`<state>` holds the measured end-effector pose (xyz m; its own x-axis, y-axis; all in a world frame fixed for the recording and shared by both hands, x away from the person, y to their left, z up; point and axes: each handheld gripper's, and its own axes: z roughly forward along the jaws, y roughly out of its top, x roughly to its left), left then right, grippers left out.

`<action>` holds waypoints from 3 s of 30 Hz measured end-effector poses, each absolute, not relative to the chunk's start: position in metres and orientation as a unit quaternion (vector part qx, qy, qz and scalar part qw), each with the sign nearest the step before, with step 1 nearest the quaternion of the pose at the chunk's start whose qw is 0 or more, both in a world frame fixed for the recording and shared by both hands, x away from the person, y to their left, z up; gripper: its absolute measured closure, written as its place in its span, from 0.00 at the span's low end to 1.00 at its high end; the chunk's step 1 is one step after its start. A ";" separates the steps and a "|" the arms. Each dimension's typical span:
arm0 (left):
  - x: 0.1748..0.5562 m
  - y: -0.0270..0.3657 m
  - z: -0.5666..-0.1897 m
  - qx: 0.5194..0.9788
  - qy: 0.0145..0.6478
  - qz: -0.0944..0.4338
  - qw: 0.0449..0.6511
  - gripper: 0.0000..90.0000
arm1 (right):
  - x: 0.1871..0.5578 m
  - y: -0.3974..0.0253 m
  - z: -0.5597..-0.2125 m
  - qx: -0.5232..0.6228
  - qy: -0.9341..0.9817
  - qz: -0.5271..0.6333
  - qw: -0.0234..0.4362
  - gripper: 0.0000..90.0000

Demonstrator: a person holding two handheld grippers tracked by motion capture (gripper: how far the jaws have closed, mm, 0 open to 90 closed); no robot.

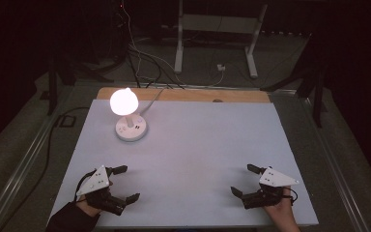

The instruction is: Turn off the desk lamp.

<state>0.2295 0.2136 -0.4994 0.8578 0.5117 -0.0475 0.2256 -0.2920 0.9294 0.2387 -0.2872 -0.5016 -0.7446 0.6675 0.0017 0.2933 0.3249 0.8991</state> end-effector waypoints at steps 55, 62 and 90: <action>0.260 0.193 -0.460 0.801 0.226 0.098 0.545 0.00 | 0.236 -0.287 -0.497 0.303 0.779 0.517 0.182 0.00; 0.273 0.192 -0.456 0.794 0.247 0.113 0.544 0.00 | 0.236 -0.287 -0.497 0.304 0.779 0.517 0.180 0.00; 0.322 0.183 -0.460 0.743 0.389 0.245 0.486 0.00 | 0.237 -0.287 -0.498 0.304 0.782 0.515 0.174 0.00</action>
